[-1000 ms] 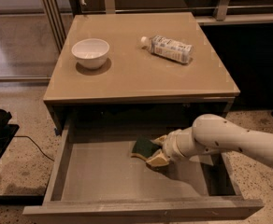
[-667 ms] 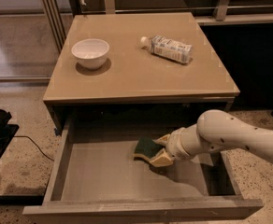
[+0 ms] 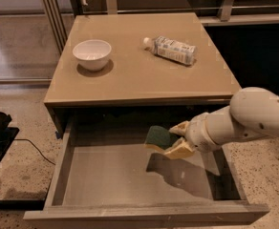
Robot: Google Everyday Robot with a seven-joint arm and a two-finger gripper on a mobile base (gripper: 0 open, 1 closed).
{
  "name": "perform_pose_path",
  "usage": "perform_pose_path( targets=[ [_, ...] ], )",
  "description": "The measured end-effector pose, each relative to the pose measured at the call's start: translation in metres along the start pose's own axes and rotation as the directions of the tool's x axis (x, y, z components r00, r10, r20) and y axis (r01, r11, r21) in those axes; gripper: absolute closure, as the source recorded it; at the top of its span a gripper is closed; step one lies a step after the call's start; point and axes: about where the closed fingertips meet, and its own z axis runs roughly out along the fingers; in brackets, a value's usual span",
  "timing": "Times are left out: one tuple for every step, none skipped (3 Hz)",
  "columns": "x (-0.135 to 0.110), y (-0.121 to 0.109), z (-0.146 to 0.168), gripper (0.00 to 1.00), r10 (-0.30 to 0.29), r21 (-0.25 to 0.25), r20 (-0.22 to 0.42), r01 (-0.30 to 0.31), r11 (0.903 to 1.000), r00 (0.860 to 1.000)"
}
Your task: Pick sponge from top drawer and place on counter
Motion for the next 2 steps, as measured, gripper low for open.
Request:
perform_pose_path(
  targets=[
    [-0.036, -0.007, -0.057, 1.0, -0.053, 0.044, 0.02, 0.052, 0.9977, 0.998],
    [-0.08, -0.025, -0.11, 1.0, -0.107, 0.099, 0.024, 0.105, 0.9896, 0.994]
  ],
)
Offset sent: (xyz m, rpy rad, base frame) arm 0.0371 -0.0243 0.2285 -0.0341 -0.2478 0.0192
